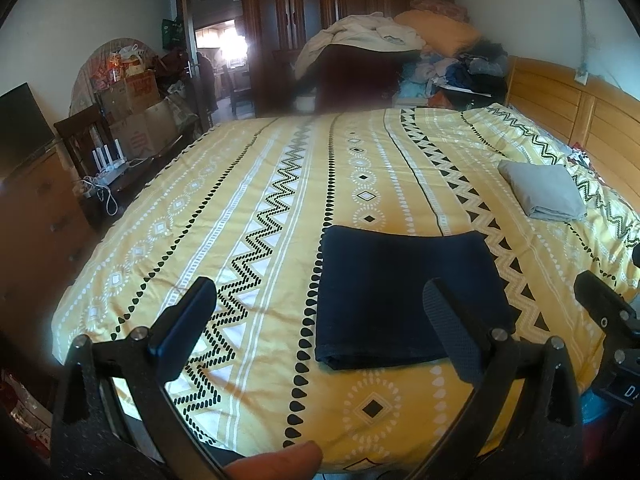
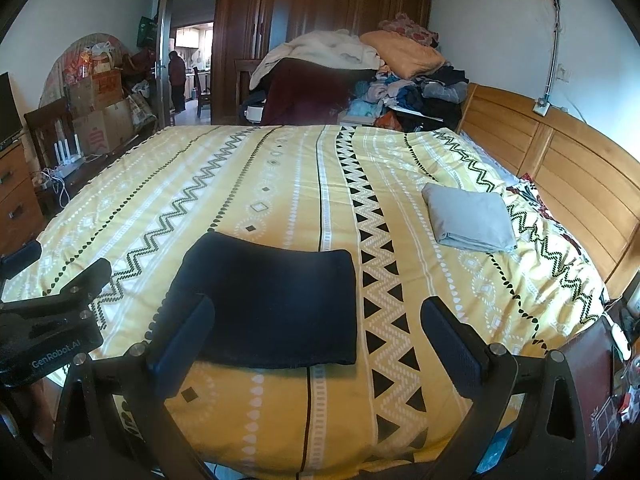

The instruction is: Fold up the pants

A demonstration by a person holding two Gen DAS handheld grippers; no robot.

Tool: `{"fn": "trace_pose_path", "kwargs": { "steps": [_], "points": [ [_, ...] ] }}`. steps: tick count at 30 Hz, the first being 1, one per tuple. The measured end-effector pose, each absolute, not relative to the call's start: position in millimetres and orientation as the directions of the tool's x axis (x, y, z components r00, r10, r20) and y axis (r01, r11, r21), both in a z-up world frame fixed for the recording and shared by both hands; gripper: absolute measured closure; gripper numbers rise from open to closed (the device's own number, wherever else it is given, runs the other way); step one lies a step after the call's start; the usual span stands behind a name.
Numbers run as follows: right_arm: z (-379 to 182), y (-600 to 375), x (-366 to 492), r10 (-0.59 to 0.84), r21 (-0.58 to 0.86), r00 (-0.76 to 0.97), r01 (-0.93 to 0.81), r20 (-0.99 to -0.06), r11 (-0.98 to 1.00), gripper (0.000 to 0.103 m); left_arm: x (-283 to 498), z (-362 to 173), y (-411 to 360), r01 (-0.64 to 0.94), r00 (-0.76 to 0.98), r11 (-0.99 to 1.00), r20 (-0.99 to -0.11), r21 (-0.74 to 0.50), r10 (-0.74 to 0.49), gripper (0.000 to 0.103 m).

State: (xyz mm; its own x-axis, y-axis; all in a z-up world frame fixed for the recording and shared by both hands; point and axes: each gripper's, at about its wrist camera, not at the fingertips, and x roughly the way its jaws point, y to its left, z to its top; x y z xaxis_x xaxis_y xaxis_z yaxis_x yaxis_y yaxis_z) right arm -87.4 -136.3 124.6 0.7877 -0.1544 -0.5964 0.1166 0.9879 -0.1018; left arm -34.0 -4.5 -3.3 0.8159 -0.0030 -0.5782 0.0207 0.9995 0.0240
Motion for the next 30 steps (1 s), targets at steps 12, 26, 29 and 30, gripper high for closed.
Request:
{"fn": "trace_pose_path", "kwargs": {
  "steps": [12,26,29,30],
  "points": [
    [121.0,-140.2,-84.4,-0.159,-0.106,0.781,0.119,-0.604,0.987,0.0,-33.3,-7.4,-6.0,0.024,0.813,0.999,-0.582,0.024,-0.005,0.0],
    [120.3,-140.7,-84.2,-0.159,-0.105,0.78,0.119,-0.605,0.987,0.0,-32.4,-8.7,-6.2,0.029,0.81,0.999,-0.587,0.024,-0.009,0.0],
    [119.4,-140.6,-85.0,-0.159,-0.105,0.779,0.119,-0.606,0.987,0.0,-32.4,-8.7,-6.3,0.03,0.81,0.999,-0.587,0.026,-0.009,0.0],
    [118.5,-140.8,-85.3,-0.159,-0.106,0.778,0.119,-0.608,0.987,0.0,-32.9,-8.8,-6.6,0.031,0.809,0.999,-0.588,0.026,-0.009,0.0]
  ]
}}
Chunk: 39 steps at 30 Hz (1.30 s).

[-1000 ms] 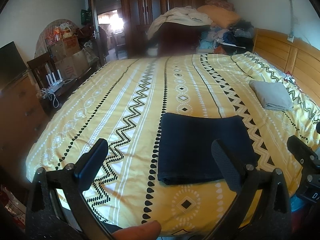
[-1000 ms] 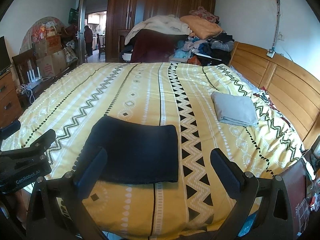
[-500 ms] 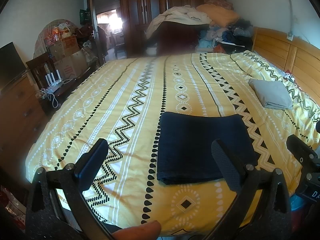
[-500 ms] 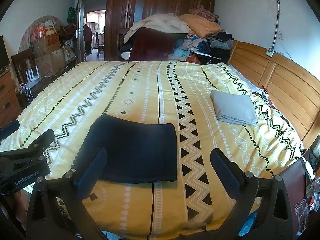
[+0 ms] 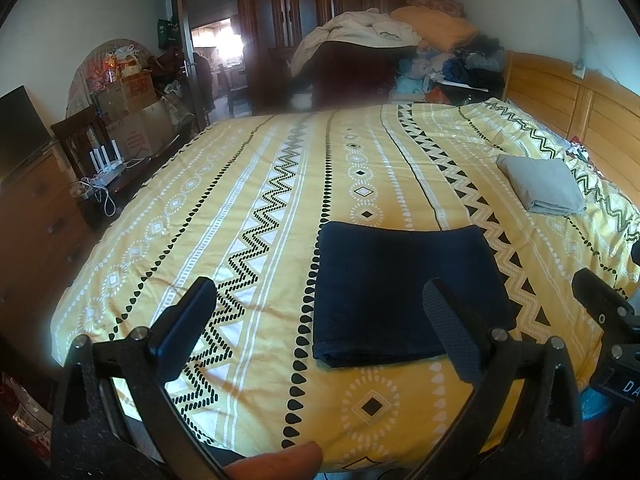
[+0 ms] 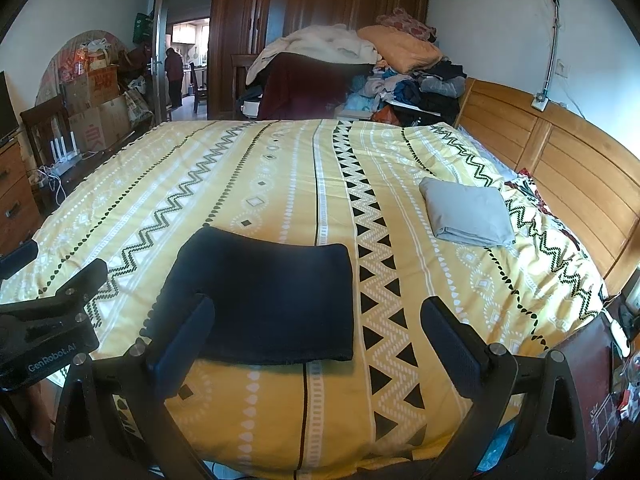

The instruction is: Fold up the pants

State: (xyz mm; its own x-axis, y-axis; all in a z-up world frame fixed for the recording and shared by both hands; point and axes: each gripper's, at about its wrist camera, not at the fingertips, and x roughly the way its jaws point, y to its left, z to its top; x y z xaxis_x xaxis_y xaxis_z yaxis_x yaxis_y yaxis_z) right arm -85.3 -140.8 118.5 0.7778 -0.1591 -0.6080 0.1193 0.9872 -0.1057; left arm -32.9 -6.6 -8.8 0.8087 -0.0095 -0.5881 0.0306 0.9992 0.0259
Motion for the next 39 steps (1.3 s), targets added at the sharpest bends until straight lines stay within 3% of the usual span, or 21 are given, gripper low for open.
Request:
{"fn": "trace_pose_path", "kwargs": {
  "steps": [39],
  "points": [
    [108.5,-143.7,-88.2,-0.161,-0.106,0.768,0.121,-0.62,0.987,0.0,-29.7,-14.2,-1.1,0.038,0.805,0.999,-0.593,0.039,-0.007,0.0]
  ]
}}
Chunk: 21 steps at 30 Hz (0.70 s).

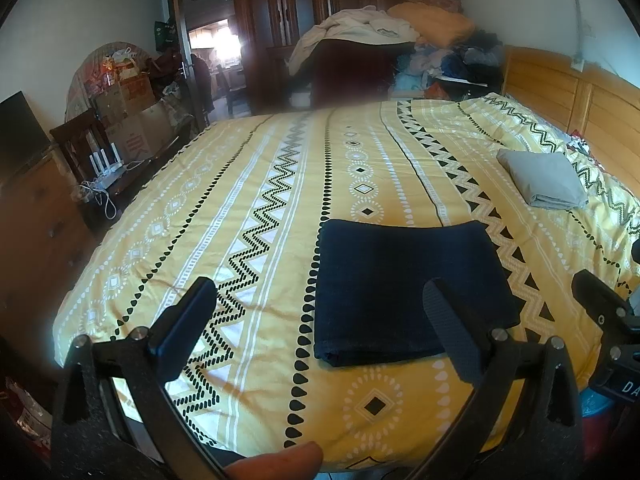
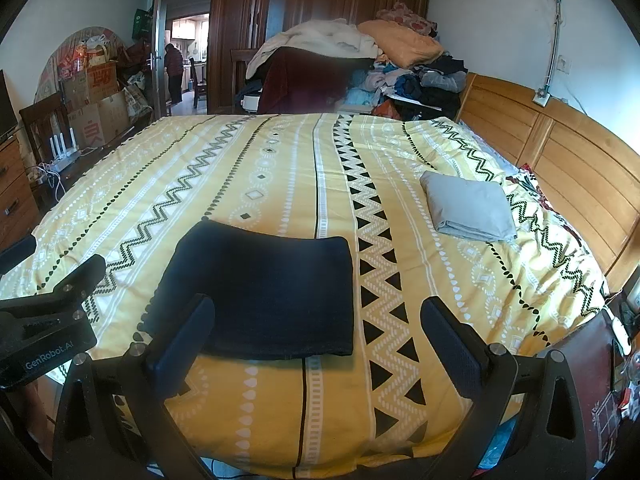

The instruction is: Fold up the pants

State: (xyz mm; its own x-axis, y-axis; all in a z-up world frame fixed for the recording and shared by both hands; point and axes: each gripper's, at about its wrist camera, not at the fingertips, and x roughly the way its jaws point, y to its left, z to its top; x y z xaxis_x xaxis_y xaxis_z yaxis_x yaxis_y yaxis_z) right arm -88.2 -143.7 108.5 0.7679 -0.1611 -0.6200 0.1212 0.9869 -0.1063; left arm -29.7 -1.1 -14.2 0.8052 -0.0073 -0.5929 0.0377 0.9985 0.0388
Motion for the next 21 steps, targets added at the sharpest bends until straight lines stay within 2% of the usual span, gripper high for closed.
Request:
{"fn": "trace_pose_path", "kwargs": {
  "steps": [21],
  "points": [
    [98.7,-143.1,-85.6,-0.156,-0.103,0.757,0.117,-0.634,0.988,0.0,-25.1,-21.3,5.4,0.041,0.795,0.998,-0.606,0.044,-0.006,0.0]
  ]
}}
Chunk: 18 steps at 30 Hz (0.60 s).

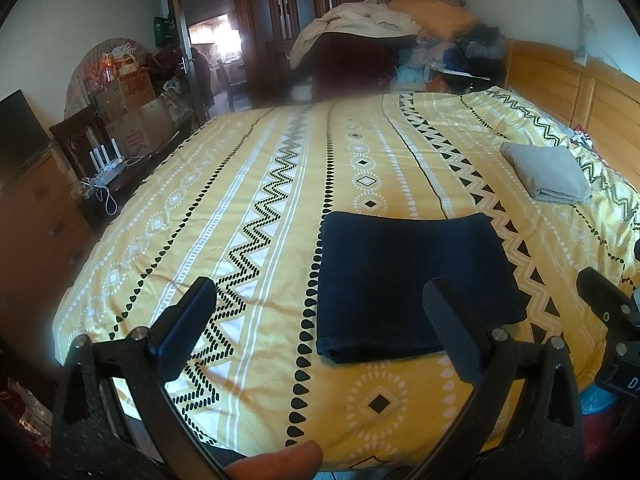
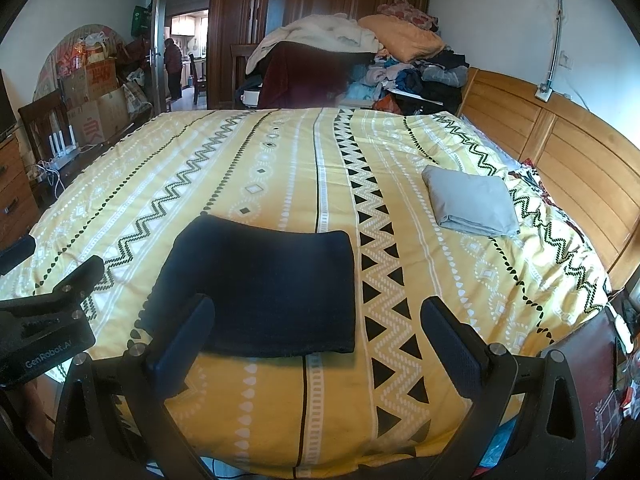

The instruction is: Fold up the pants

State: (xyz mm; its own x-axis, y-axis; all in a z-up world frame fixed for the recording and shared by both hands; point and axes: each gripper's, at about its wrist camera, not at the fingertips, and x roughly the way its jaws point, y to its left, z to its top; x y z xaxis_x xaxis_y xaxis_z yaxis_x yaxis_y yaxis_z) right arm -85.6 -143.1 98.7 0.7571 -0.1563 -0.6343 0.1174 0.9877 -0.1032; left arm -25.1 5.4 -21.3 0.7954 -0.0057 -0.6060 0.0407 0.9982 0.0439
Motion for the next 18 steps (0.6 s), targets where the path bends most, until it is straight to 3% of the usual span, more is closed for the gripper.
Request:
{"fn": "trace_pose_path", "kwargs": {
  "steps": [18],
  "points": [
    [97.2,-144.0,-82.2,-0.151,-0.099,0.756,0.114,-0.637,0.989,0.0,-22.6,-22.4,8.0,0.048,0.796,0.998,-0.606,0.048,-0.009,0.0]
  ]
}}
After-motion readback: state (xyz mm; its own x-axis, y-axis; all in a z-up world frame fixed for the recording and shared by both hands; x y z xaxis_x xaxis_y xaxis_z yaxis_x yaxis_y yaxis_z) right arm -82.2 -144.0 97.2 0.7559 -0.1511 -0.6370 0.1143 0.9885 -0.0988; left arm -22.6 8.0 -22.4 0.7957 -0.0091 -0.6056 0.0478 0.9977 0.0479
